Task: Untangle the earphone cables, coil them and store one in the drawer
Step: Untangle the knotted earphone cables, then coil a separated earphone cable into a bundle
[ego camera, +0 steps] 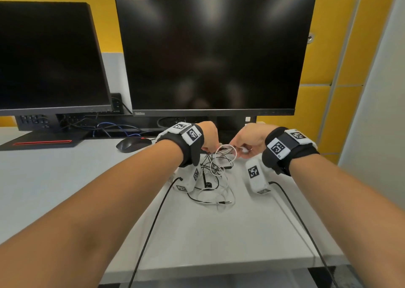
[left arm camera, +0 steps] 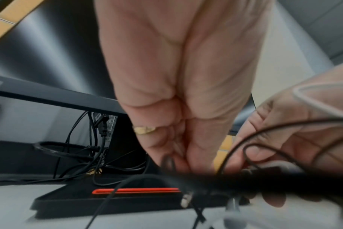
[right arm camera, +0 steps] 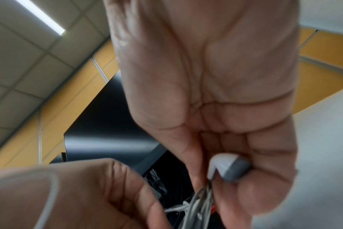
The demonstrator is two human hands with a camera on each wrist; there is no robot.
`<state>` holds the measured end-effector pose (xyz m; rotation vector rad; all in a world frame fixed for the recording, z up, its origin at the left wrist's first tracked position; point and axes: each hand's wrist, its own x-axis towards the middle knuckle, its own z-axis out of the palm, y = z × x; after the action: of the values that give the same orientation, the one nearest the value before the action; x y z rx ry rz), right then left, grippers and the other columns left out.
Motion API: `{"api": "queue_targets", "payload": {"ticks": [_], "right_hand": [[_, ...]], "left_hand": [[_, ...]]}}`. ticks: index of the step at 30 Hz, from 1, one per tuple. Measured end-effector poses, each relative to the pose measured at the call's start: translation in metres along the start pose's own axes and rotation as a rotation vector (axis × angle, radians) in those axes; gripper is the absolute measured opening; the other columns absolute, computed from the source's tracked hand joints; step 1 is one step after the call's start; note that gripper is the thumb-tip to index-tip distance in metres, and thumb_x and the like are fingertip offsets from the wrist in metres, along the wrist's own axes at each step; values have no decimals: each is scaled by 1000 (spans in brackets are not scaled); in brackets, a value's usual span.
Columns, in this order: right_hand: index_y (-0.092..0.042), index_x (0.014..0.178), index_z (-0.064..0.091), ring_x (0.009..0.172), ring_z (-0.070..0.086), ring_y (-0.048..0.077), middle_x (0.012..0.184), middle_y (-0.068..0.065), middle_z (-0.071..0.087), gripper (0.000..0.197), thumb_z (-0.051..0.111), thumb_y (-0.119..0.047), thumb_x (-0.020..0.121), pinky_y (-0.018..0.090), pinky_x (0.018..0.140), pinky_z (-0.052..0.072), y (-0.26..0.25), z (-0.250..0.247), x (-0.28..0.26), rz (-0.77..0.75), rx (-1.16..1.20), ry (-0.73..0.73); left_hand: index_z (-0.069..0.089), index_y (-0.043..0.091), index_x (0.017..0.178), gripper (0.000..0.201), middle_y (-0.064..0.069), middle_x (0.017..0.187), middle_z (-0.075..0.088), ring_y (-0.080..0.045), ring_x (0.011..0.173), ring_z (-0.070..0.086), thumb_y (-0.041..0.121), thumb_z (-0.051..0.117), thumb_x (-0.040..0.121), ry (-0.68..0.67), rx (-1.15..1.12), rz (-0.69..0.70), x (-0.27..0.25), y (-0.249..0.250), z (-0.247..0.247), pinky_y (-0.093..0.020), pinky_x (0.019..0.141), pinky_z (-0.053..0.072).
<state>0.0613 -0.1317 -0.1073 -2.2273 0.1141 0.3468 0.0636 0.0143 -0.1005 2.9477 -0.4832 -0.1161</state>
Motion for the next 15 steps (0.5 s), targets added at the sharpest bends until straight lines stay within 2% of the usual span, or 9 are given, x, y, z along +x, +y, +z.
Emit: {"api": "queue_targets", "payload": {"ticks": [2,3,4,6,7,9,11,13,15], "right_hand": [[4,106,71,75,62,20,95,19,71,19,61,-3,91,30,77,57,1,3,5,10,-137,-15],[3,106,72,81,63,22,103,21,72,20,63,-5,90,35,87,56,1,4,8,11,-223,-27],[2,106,73,84,63,23,109,21,72,22,64,-8,90,37,91,53,1,5,10,5,-310,-32],[-2,107,73,88,65,22,111,17,72,23,63,-15,92,32,85,53,-1,7,12,-7,-433,-17],[-4,110,73,93,67,21,112,14,72,25,61,-19,93,30,84,53,-2,8,12,-17,-495,-2],[-8,118,69,106,66,23,120,10,68,30,59,-25,95,33,93,52,-4,9,11,-28,-597,40],[-11,124,65,112,63,25,127,10,64,35,58,-29,95,38,100,49,-5,8,9,-49,-660,53],[-9,127,63,116,61,30,130,14,62,36,59,-25,95,42,103,48,-7,3,6,-73,-623,-3],[-2,128,60,121,58,35,131,19,61,35,59,-16,95,40,102,48,-10,-3,1,-122,-498,-16]], "left_hand": [[71,7,112,26,-11,109,70,-23,94,65,21,61,91,-79,163,-3,4,4,3,-32,89,54],[71,8,112,26,-11,109,70,-23,91,64,20,60,92,-117,197,-13,6,5,4,-33,89,53],[70,9,113,27,-10,106,70,-23,90,63,22,59,93,-148,235,-13,6,6,4,-33,87,53],[67,10,118,30,-7,103,67,-24,94,61,28,56,96,-184,302,-15,5,8,4,-31,83,49],[65,11,121,33,-7,108,66,-24,100,60,31,53,98,-196,328,-8,5,9,4,-30,84,46],[61,13,127,37,-6,122,63,-25,111,57,34,48,100,-223,374,2,6,9,3,-32,91,44],[57,16,132,38,-4,131,58,-24,119,53,34,45,100,-235,357,21,5,10,0,-34,99,41],[52,21,138,39,1,140,52,-21,126,48,31,44,101,-215,287,56,-1,10,-7,-32,103,36],[46,24,143,40,3,146,45,-19,132,42,24,39,103,-144,190,69,-11,9,-17,-29,105,32]]}}
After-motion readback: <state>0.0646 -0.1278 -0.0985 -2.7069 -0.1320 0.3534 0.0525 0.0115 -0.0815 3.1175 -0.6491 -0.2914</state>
